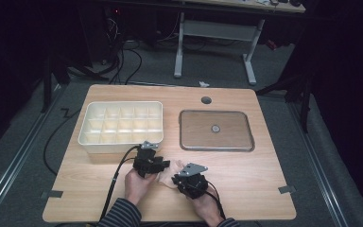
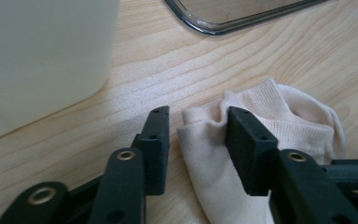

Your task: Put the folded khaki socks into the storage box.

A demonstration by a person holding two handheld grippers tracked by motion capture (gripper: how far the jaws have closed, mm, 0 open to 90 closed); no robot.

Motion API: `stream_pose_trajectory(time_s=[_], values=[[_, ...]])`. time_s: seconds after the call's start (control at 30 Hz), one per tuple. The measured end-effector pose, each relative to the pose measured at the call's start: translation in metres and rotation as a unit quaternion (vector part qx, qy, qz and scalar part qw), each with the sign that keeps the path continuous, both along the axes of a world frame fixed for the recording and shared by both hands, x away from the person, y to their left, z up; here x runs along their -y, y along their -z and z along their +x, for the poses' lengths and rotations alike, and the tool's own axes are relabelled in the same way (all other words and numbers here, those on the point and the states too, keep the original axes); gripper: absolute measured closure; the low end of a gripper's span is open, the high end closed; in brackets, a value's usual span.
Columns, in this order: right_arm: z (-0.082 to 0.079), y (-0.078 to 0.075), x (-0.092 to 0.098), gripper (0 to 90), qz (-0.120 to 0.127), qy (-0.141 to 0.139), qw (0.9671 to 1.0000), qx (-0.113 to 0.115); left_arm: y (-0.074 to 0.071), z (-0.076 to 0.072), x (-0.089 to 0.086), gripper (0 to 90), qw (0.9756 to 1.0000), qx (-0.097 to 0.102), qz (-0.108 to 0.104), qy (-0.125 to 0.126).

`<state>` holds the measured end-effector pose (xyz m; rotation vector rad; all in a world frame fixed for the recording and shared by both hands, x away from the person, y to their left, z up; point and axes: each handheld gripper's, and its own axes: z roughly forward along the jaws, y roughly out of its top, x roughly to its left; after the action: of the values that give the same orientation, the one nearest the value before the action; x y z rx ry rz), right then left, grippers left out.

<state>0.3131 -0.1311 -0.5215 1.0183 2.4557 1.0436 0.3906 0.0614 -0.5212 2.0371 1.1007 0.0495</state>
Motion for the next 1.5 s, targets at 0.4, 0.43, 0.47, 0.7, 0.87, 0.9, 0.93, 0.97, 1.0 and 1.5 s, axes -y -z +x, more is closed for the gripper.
stream_pose_trajectory(time_s=[0.4,0.43,0.47,0.7,0.87,0.9,0.93,0.97,1.0,1.5], values=[[-0.002,0.001,0.004,80.7,0.004,-0.002,1.0000,-0.003,0.003,-0.005,-0.007,81.8,0.9996,-0.003,-0.024,0.012],[-0.002,0.001,0.004,80.7,0.004,-0.002,1.0000,-0.004,0.003,-0.005,-0.008,82.0,0.9996,-0.003,-0.025,0.013],[-0.002,0.001,0.004,80.7,0.004,-0.001,1.0000,-0.003,0.003,-0.006,-0.009,82.2,0.9995,-0.004,-0.029,0.012],[-0.005,0.000,0.002,78.8,-0.002,-0.004,1.0000,0.003,-0.002,-0.010,-0.014,83.1,0.9991,0.002,-0.036,0.021],[-0.004,-0.007,0.003,79.6,0.010,-0.005,0.9999,0.004,-0.004,-0.014,-0.015,83.3,0.9993,0.010,-0.030,0.021],[-0.003,-0.009,0.003,80.3,0.011,-0.004,0.9999,0.006,-0.005,-0.015,-0.015,83.3,0.9992,0.012,-0.030,0.021],[-0.002,-0.012,0.002,81.5,0.015,-0.003,0.9998,0.009,-0.005,-0.016,-0.016,83.3,0.9992,0.013,-0.030,0.022],[0.000,-0.016,0.002,82.6,0.016,0.000,0.9998,0.011,-0.006,-0.016,-0.016,83.3,0.9992,0.014,-0.028,0.023],[0.003,-0.018,0.001,83.2,0.019,0.003,0.9997,0.013,-0.006,-0.016,-0.016,83.4,0.9992,0.015,-0.028,0.023],[0.028,-0.014,-0.008,84.1,0.021,0.031,0.9993,0.000,-0.009,-0.023,-0.022,83.3,0.9991,0.016,-0.034,0.021]])
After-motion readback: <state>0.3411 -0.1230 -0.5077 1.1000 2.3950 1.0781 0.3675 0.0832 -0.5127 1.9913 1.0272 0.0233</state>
